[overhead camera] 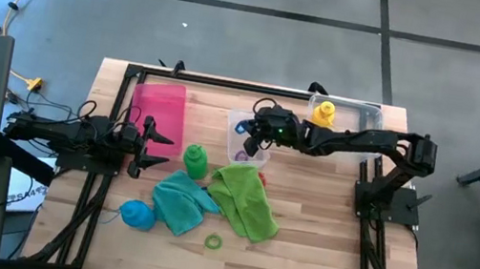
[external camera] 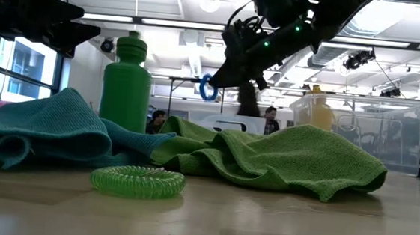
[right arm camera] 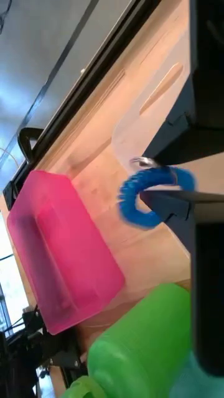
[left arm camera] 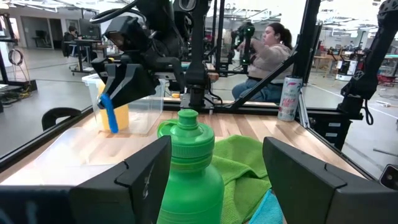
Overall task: Pick & Place Sports Items
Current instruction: Put the right blue spring keychain into the left transparent bin, then put the orange spring keychain into the left transparent bin
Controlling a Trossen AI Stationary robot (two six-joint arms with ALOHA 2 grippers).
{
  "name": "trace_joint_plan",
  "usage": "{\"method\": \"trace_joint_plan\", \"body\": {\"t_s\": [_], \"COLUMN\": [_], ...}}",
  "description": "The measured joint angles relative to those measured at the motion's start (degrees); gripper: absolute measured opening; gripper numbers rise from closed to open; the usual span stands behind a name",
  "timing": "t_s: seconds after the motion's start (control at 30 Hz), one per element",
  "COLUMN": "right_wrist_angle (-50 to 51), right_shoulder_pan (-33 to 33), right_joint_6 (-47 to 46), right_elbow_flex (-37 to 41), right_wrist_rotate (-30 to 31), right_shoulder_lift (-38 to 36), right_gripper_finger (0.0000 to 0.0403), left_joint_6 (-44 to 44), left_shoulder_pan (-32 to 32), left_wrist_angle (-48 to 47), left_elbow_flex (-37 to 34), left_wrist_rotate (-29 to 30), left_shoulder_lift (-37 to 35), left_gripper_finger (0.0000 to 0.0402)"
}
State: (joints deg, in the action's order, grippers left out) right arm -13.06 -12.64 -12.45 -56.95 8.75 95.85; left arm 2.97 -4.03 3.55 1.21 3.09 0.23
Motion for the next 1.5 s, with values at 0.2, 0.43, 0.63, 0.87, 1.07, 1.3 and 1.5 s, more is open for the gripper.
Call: {"method": "trace_joint_plan", "body": {"t_s": [0.2, 0.43, 0.63, 0.87, 1.07, 1.3, 1.5], "right_wrist_angle": [0.4, 3.8, 7.1, 14.9, 22.5, 37.2, 46.9], "right_shoulder_pan": [0.7, 4.0, 8.2, 12.6, 15.5, 16.8, 16.8], "right_joint_6": [0.0, 0.0, 0.0, -3.0, -4.6, -17.6, -33.0], "right_elbow_flex": [0.0, 0.0, 0.0, 0.0, 0.0, 0.0, 0.0], "right_wrist_rotate": [0.1, 0.1, 0.1, 0.1, 0.3, 0.3, -1.5], "right_shoulder_lift": [-1.0, -5.7, -10.6, -16.3, -19.6, -22.1, -22.1], "right_gripper_finger": [0.0114, 0.0148, 0.0160, 0.0161, 0.0161, 0.0160, 0.0153], "left_joint_6": [0.0, 0.0, 0.0, 0.0, 0.0, 0.0, 0.0], "left_shoulder_pan": [0.0, 0.0, 0.0, 0.0, 0.0, 0.0, 0.0], "left_wrist_angle": [0.0, 0.0, 0.0, 0.0, 0.1, 0.2, 0.2], "left_elbow_flex": [0.0, 0.0, 0.0, 0.0, 0.0, 0.0, 0.0], "left_wrist_rotate": [0.0, 0.0, 0.0, 0.0, 0.0, 0.0, 0.0], "left_shoulder_lift": [0.0, 0.0, 0.0, 0.0, 0.0, 0.0, 0.0], "left_gripper_finger": [0.0249, 0.0249, 0.0249, 0.0249, 0.0249, 0.0249, 0.0249]}}
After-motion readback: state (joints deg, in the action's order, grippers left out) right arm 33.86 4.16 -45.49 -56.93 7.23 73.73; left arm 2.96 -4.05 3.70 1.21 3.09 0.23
